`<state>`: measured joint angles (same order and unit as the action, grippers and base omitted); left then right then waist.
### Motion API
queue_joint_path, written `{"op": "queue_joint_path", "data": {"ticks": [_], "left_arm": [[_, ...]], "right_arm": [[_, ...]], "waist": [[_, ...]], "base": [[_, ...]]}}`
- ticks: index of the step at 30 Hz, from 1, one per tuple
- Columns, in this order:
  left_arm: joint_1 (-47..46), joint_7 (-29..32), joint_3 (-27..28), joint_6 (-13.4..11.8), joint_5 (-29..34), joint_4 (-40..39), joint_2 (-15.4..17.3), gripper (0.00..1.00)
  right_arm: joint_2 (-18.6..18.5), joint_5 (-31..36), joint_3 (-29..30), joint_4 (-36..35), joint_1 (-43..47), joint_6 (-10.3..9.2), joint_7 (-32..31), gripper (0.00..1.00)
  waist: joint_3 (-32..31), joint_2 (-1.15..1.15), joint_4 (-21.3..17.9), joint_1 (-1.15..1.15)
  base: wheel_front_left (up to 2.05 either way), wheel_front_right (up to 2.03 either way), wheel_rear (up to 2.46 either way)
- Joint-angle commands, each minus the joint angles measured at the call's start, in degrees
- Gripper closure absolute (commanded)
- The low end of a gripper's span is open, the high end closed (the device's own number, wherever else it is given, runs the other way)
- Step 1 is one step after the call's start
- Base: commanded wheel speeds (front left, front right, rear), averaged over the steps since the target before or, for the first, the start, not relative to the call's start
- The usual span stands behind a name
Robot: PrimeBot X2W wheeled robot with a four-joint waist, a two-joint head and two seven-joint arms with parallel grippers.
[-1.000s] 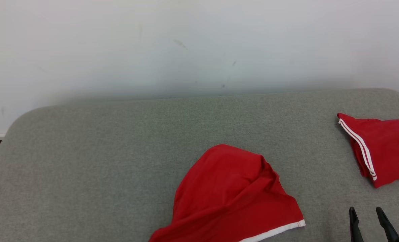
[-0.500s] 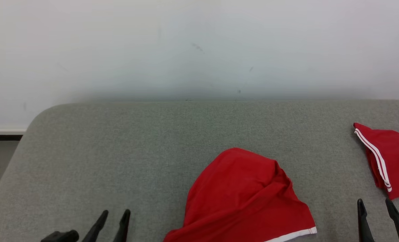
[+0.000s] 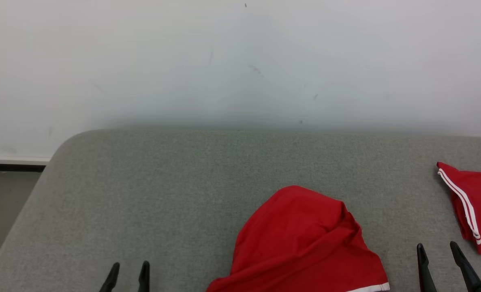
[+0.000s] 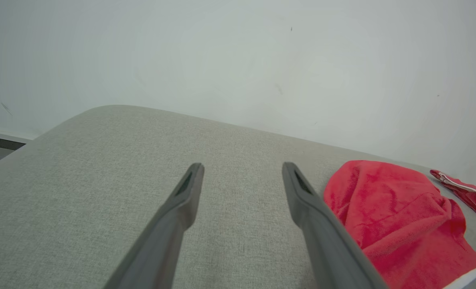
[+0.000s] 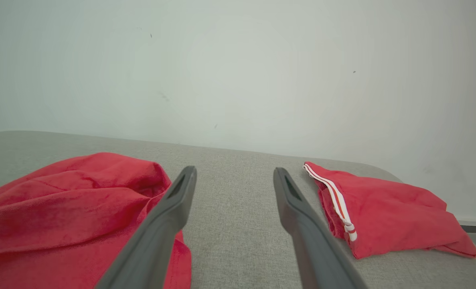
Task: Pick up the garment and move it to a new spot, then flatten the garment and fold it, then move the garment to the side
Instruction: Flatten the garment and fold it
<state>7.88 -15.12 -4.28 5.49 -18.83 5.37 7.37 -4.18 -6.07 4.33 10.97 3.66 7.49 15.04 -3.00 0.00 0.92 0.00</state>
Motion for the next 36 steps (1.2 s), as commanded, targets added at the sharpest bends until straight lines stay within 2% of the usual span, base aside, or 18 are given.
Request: {"op": "queue_joint_path", "data": {"ticks": [1,5,15,36], "left_arm": [[0.76,0.02,0.24,0.60,1.59,0.45,-0.68,0.00],[1.87,0.02,-0.19,1.53,3.31,1.53,-2.30,0.00],[1.59,0.02,-0.03,2.03,4.72,2.44,-3.58,0.00],[0.66,0.02,-2.25,2.07,3.61,2.41,-1.99,0.00]], "right_arm": [[-0.09,0.51,-0.29,0.16,0.31,-0.01,0.15,0.00],[-0.03,0.47,-0.67,0.56,0.38,-0.01,0.15,0.00],[0.39,-0.07,-0.86,1.31,0.66,-0.01,0.15,0.00],[0.88,-0.81,-0.41,1.47,-0.37,-0.01,0.15,0.00]], "waist": [[-0.24,0.00,0.10,0.00],[-0.66,0.00,0.02,0.00],[-0.84,0.00,-0.76,0.00],[-0.09,0.00,-0.79,0.00]], "base": [[0.00,0.00,0.00],[0.00,0.00,0.00],[0.00,0.00,0.00],[0.00,0.00,0.00]]}}
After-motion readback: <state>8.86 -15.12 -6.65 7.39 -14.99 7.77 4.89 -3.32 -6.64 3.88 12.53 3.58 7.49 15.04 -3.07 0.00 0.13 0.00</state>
